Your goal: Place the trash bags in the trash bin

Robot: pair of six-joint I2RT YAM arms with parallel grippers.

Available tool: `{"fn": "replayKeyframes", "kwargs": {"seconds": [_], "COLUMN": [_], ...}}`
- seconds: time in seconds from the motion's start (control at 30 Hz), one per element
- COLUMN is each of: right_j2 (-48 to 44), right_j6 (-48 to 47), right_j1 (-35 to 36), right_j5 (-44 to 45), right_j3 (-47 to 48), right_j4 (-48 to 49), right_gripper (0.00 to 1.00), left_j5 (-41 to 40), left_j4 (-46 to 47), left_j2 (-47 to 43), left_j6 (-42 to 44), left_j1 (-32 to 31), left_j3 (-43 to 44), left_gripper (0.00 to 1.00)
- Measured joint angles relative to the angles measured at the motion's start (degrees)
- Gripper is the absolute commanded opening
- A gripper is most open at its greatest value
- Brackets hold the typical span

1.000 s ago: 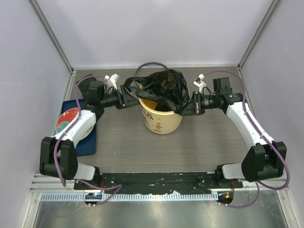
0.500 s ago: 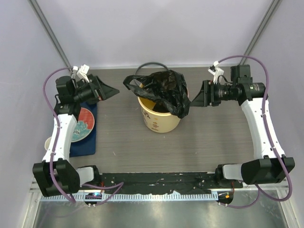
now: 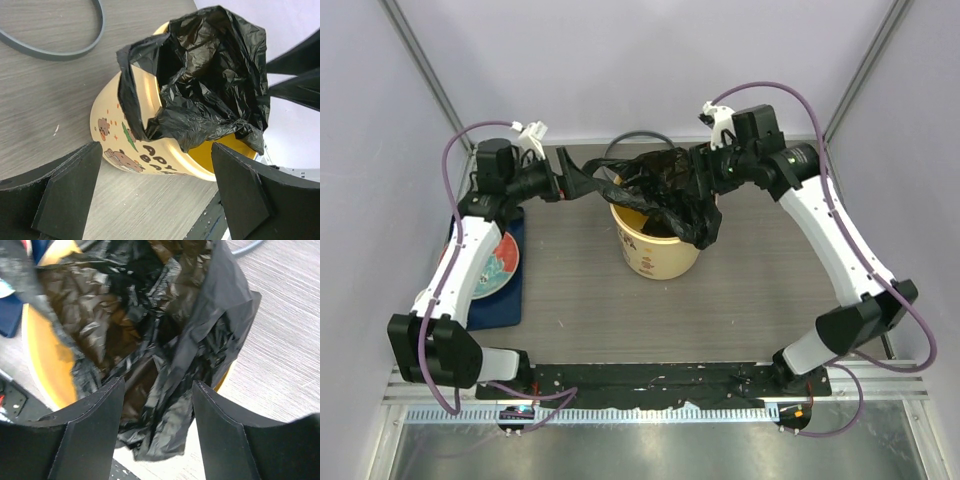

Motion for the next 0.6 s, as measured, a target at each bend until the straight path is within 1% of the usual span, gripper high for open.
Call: {"fn": "replayKeyframes", "kwargs": {"seconds": [0.07, 0.13, 0.17, 0.2, 0.23, 0.27, 0.3, 0.33, 0.37, 0.4, 0.47, 0.5, 0.57, 0.6], "right_j2": [2.0, 3.7, 4.3, 4.7, 4.9, 5.0, 5.1, 5.1, 5.1, 5.1, 5.0, 4.9, 4.3, 3.8], "right_j6": [-0.1, -0.3, -0.5, -0.7, -0.9, -1.4, -1.2, -1.2, -1.2, -1.2, -1.1, -1.1, -0.8, -0.5], "right_j1": [0.7, 1.2, 1.6, 1.9, 2.1, 2.2, 2.4, 2.5, 2.5, 2.5, 2.2, 1.7, -0.1, -1.9], "right_j5": [2.5, 4.8, 6.1, 7.1, 8.1, 8.9, 9.8, 10.3, 10.7, 11.0, 11.0, 10.5, 7.9, 5.9], "right_j3": [0.2, 0.5, 0.6, 0.7, 0.9, 1.0, 1.2, 1.5, 1.9, 2.3, 3.0, 3.2, 3.2, 3.1], "right_j4": [0.0, 0.0, 0.0, 0.0, 0.0, 0.0, 0.0, 0.0, -0.1, 0.0, 0.0, 0.0, -0.2, -0.4], "right_gripper": [0.6, 0.5, 0.42, 0.22, 0.15, 0.11, 0.05, 0.01, 0.01, 0.01, 0.01, 0.01, 0.01, 0.01], "left_j5": [-1.0, -1.9, -2.4, -2.8, -3.1, -3.2, -3.7, -4.2, -4.7, -5.2, -5.6, -5.1, -3.3, -2.3], "left_j4": [-0.8, -1.2, -1.5, -1.5, -1.7, -1.7, -1.8, -1.9, -2.0, -2.3, -2.4, -2.3, -2.4, -2.8], "left_j2": [0.2, 0.6, 1.0, 1.3, 1.8, 2.2, 2.8, 3.2, 3.7, 4.4, 5.9, 6.8, 8.3, 8.7], "left_j6": [0.0, 0.0, 0.0, -0.1, -0.1, -0.3, -0.4, -0.5, -1.0, -1.5, -2.6, -3.1, -3.7, -3.7], "left_j1": [-1.4, -2.5, -3.1, -3.5, -3.7, -3.9, -4.0, -4.0, -4.1, -4.0, -3.6, -3.1, -1.6, -0.5], "left_j3": [0.1, 0.1, 0.2, 0.4, 0.6, 0.8, 1.1, 1.3, 1.6, 2.0, 2.8, 3.2, 3.7, 3.7], "left_gripper": [0.95, 0.92, 0.9, 0.85, 0.82, 0.79, 0.69, 0.61, 0.53, 0.37, 0.25, 0.13, 0.03, 0.0]}}
